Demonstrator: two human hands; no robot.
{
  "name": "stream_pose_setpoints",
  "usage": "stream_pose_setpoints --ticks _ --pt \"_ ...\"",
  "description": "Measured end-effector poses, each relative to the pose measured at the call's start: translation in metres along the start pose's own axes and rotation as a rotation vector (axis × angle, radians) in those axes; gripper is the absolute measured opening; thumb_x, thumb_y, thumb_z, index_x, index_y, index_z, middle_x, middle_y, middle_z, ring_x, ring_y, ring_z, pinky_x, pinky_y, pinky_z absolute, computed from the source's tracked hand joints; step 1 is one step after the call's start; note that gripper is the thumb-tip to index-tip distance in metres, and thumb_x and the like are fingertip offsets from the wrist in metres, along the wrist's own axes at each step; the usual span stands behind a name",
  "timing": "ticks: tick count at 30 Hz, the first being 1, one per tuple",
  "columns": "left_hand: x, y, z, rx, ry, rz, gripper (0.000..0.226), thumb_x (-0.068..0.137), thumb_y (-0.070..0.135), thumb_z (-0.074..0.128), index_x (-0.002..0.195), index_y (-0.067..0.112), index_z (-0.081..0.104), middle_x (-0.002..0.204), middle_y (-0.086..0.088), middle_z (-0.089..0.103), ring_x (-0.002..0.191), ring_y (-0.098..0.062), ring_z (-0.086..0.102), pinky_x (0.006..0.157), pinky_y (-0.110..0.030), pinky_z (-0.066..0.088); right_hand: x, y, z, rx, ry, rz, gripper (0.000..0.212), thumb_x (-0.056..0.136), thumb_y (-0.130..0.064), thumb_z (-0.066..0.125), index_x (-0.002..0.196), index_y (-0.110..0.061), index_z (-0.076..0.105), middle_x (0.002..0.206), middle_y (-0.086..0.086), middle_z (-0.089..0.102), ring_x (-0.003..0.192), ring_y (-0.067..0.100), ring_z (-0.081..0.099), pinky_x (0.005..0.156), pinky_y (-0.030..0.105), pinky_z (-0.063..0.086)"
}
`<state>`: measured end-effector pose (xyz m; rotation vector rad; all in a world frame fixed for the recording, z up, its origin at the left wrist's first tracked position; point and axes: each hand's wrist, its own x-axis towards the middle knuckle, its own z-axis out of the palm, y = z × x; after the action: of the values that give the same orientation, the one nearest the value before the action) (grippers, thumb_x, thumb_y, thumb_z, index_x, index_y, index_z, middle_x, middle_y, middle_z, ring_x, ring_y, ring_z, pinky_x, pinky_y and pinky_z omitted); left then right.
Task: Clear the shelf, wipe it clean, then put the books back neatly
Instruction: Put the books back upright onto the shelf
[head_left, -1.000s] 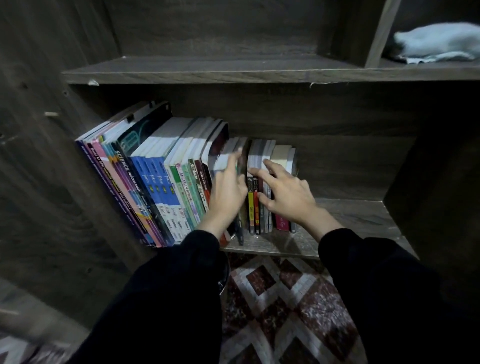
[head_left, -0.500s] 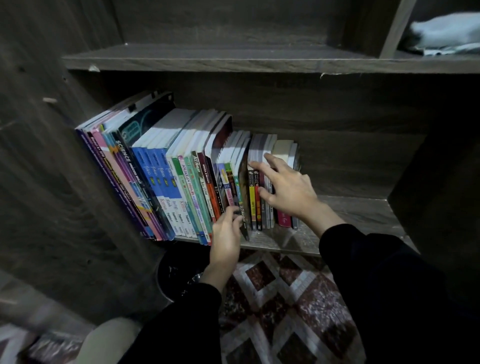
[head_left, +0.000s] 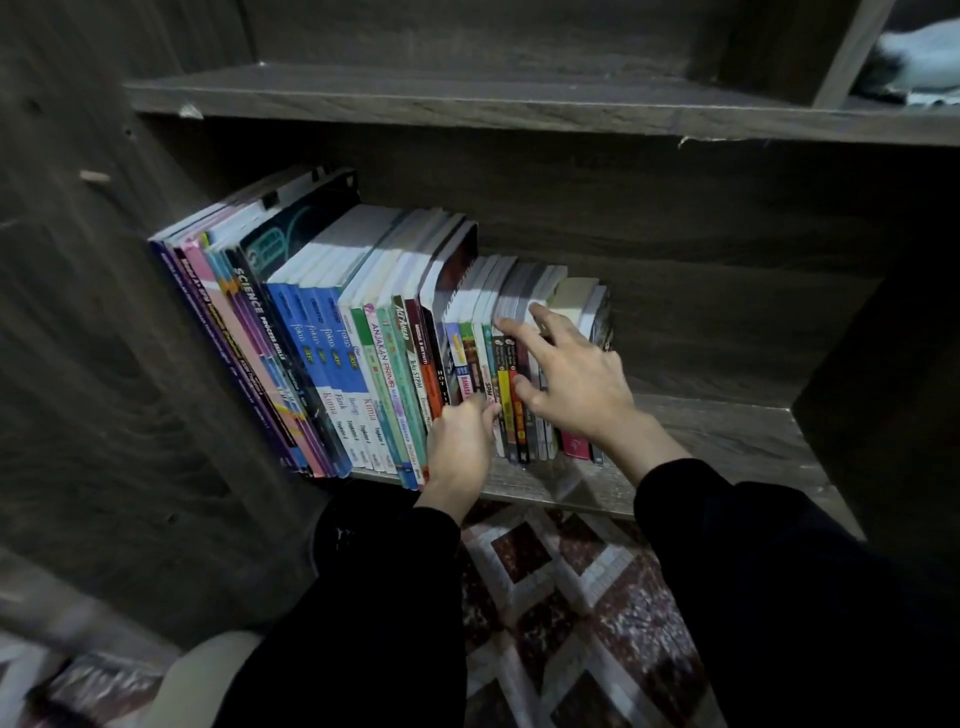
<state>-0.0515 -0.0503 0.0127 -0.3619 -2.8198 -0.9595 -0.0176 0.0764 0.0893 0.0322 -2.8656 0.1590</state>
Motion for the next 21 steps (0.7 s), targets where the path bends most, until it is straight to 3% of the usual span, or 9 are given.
stream_pose_setpoints --ticks 4,6,10,13,17,19,21 --pt "-0.008 -0.001 0.003 -0.19 0.114 0.004 0.015 0.097 0.026 0.052 0.101 0.012 0.057 0.081 -0.008 0.065 0.072 -0.026 0.062 0.067 -0.04 0.051 0.0 -0.002 0.004 -0.003 -0.011 0.013 0.067 0.092 -0.038 0.05 0.146 -0.045 0.013 0.158 0.001 0.012 0.143 0.023 0.021 0.094 0.048 0.043" --pt "-0.018 0.001 0.005 -0.306 0.193 0.075 0.016 0.096 0.023 0.054 0.108 0.012 0.053 0.096 -0.004 0.057 0.075 -0.015 0.057 0.073 -0.041 0.052 0.0 -0.001 0.006 -0.023 -0.011 0.008 0.069 0.091 -0.038 0.05 0.147 -0.045 0.01 0.159 0.001 0.01 0.144 0.022 0.018 0.094 0.048 0.044" --pt "-0.035 -0.006 0.002 -0.364 0.336 0.215 0.038 0.098 0.023 0.049 0.132 0.01 0.046 0.128 -0.003 0.04 0.112 -0.012 0.049 0.093 -0.024 0.043 0.0 -0.002 0.006 -0.037 -0.029 0.015 0.073 0.092 -0.039 0.05 0.147 -0.046 0.003 0.16 0.0 0.006 0.145 0.022 0.013 0.097 0.05 0.042" --pt "-0.035 -0.014 -0.014 -0.23 0.489 0.243 0.038 0.094 0.023 0.047 0.13 0.011 0.048 0.125 -0.004 0.041 0.115 -0.016 0.044 0.092 -0.025 0.039 -0.001 -0.004 0.005 -0.039 -0.051 0.027 0.074 0.093 -0.04 0.051 0.147 -0.047 0.001 0.16 0.0 0.003 0.146 0.022 0.011 0.099 0.051 0.041" --pt "-0.033 -0.027 -0.045 -0.184 0.594 0.137 0.035 0.087 0.022 0.045 0.119 0.01 0.05 0.109 -0.01 0.049 0.099 -0.022 0.05 0.081 -0.025 0.038 -0.001 -0.005 0.005 -0.012 -0.08 0.052 0.078 0.092 -0.039 0.054 0.146 -0.048 -0.002 0.16 -0.001 -0.001 0.147 0.022 0.007 0.104 0.054 0.036" --pt "-0.032 -0.038 -0.061 -0.18 0.631 0.122 0.035 0.085 0.02 0.047 0.116 0.005 0.051 0.106 -0.014 0.051 0.099 -0.023 0.048 0.083 -0.02 0.031 -0.001 -0.007 0.007 0.027 -0.093 0.075 0.081 0.09 -0.035 0.057 0.146 -0.048 0.0 0.16 -0.002 -0.003 0.147 0.022 0.003 0.109 0.057 0.027" --pt "-0.029 -0.047 -0.076 -0.163 0.642 0.116 0.036 0.084 0.014 0.051 0.118 0.003 0.051 0.111 -0.016 0.051 0.105 -0.025 0.047 0.089 -0.024 0.032 0.0 -0.012 0.008 0.087 -0.112 0.107 0.084 0.088 -0.029 0.06 0.147 -0.047 0.003 0.16 -0.002 -0.004 0.147 0.022 -0.001 0.114 0.061 0.015"
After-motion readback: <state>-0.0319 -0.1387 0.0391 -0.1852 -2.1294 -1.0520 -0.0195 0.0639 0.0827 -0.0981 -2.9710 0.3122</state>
